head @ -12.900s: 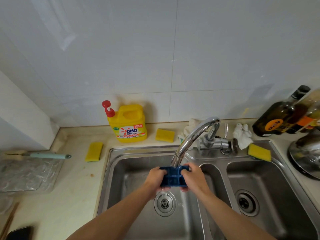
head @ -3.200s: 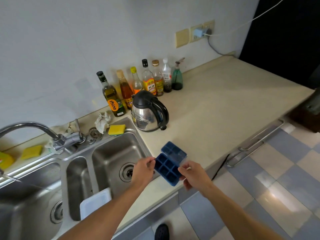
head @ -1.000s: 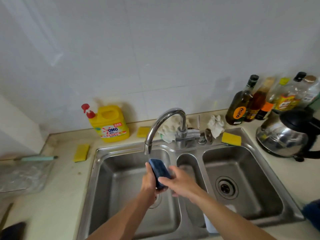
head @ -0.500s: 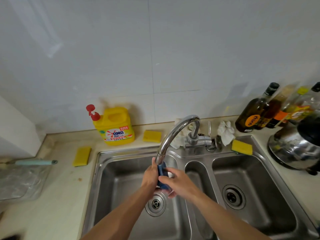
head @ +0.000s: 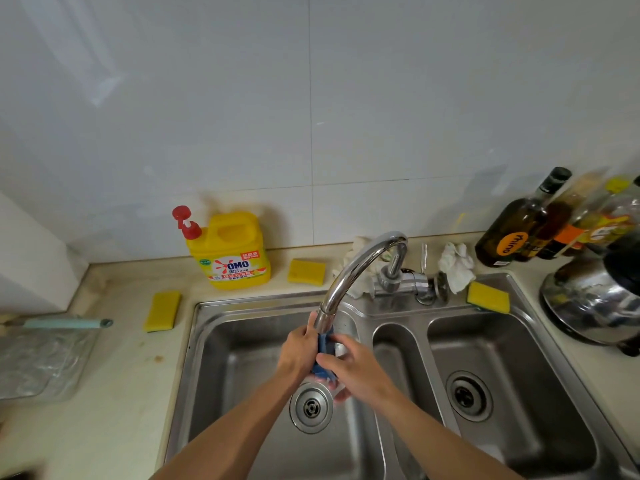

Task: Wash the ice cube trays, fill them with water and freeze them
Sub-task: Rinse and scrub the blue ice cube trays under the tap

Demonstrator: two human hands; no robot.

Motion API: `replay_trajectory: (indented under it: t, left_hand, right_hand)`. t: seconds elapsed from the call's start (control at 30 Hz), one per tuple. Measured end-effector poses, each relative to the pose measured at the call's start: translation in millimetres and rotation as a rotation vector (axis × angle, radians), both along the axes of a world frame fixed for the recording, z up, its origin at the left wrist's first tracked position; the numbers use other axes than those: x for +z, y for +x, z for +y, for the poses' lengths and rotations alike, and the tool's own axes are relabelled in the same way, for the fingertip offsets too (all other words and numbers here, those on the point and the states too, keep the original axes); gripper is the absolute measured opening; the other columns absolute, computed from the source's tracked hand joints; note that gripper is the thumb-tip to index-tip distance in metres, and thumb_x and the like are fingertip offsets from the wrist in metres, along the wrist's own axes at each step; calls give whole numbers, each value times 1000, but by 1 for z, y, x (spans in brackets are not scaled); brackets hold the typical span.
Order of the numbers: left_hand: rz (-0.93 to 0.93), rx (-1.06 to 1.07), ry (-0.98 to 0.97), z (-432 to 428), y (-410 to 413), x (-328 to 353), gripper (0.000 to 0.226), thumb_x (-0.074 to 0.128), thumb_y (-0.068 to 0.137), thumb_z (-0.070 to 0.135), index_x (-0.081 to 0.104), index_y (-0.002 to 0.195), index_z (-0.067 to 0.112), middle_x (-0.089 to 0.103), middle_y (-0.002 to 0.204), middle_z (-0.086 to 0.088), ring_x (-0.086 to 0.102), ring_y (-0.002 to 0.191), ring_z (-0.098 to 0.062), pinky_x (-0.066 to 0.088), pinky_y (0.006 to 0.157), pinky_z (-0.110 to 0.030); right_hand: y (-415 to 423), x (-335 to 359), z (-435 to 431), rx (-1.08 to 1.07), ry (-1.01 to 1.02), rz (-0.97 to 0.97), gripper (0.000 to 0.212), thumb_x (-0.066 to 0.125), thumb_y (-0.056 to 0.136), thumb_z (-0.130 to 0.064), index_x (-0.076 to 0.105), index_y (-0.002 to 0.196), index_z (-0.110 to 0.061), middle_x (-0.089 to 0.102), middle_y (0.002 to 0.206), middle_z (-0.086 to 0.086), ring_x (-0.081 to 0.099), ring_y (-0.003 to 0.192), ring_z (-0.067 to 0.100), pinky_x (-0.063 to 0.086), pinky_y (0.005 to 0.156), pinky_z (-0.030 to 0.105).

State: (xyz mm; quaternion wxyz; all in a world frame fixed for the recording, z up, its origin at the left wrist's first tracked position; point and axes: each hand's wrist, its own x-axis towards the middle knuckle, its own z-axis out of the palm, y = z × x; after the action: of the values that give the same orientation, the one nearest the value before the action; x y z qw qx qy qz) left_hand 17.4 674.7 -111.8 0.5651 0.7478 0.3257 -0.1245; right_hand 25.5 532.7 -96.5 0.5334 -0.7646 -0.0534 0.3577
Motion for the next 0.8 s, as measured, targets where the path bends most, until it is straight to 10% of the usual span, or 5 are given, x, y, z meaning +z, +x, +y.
replay_trajectory:
  t: [0.13, 0.27, 0.8]
  left_hand:
    - [-1, -43, -7, 0, 1, 2, 60, 35, 105, 56, 67, 100, 5, 73, 96, -19, 72, 90, -36, 60, 88, -50]
    - [34, -84, 45, 12, 0, 2, 63, 32, 102, 63, 63, 92, 8, 66, 79, -11, 67, 62, -20, 57, 53, -31]
    - [81, -68, -89, 1, -3, 1, 47, 36, 108, 41, 63, 102, 3, 72, 86, -19, 74, 67, -28, 57, 51, -31]
  right_hand:
    - [-2, 0, 0, -8, -9, -3, 51, 70, 90, -39, 52, 137, -26, 76, 95, 8, 75, 80, 25, 65, 65, 39]
    - [1, 0, -10, -37, -40, 18, 57, 68, 90, -43, 49, 142, -29, 73, 99, 10, 75, 77, 28, 64, 64, 38]
    - [0, 18, -19, -82, -101, 18, 46, 65, 88, -43, 60, 131, -28, 73, 92, 7, 65, 59, 14, 56, 55, 29]
